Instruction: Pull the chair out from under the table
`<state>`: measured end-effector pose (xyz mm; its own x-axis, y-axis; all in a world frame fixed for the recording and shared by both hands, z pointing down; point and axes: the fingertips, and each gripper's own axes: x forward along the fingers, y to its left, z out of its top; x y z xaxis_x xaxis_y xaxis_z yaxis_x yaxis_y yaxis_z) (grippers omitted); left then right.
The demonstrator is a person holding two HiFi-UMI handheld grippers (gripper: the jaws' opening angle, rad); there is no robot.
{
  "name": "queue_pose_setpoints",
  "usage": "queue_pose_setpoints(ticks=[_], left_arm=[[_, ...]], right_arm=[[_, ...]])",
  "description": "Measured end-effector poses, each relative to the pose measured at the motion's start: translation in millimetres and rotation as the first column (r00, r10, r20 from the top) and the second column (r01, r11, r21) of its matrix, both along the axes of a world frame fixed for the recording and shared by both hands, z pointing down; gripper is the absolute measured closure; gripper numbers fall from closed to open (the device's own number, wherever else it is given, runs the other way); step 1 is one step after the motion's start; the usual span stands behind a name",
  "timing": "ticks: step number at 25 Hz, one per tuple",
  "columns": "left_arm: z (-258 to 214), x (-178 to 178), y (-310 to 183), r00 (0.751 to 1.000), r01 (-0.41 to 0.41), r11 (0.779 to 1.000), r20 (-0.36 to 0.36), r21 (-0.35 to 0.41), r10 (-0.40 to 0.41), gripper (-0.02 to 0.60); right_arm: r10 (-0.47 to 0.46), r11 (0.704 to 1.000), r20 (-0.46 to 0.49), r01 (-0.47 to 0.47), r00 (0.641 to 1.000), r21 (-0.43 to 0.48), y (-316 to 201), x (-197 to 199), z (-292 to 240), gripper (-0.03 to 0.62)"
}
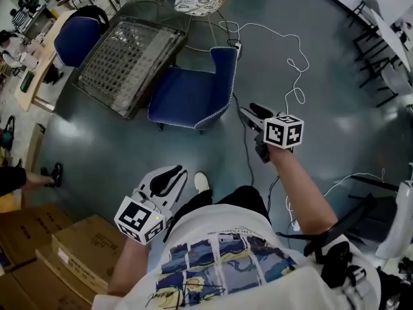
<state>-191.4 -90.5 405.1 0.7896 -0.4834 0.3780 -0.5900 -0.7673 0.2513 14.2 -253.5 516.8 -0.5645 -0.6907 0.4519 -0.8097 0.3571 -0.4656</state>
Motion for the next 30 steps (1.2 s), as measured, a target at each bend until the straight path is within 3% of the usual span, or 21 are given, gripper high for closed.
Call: queue_pose_setpoints(ticks=[7, 13, 20, 30], left_arm=[[5.6, -20.5, -40.5, 0.999, 0.039, 0.998, -0.015, -0.043, -0.04, 0.541], [-3.5, -15.3, -58.9, 0.992, 0.126, 0.991, -0.024, -0.047, -0.127, 0.541], [-3.7, -11.9, -57.7, 0.973, 0.23, 0.971, 0.014, -0.071, -0.229, 0.541], [-4.5, -6.3, -59.5, 0.953, 0.303, 0.95, 0.041, -0.075, -0.301, 0.541]], right_arm=[[0.096, 0.989, 0.035, -0.091, 0.995, -0.117, -94.0, -2.7, 44.9, 0.385], [0.193, 0.957, -0.014, -0.191, 0.981, -0.218, -159.3, 13.5, 99.7, 0.379], [0.207, 0.93, -0.01, -0.2, 0.978, -0.309, -190.1, 6.1, 141.8, 0.379], [0.113, 0.934, -0.058, -0.126, 0.992, -0.334, -197.5, -3.0, 155.1, 0.385]])
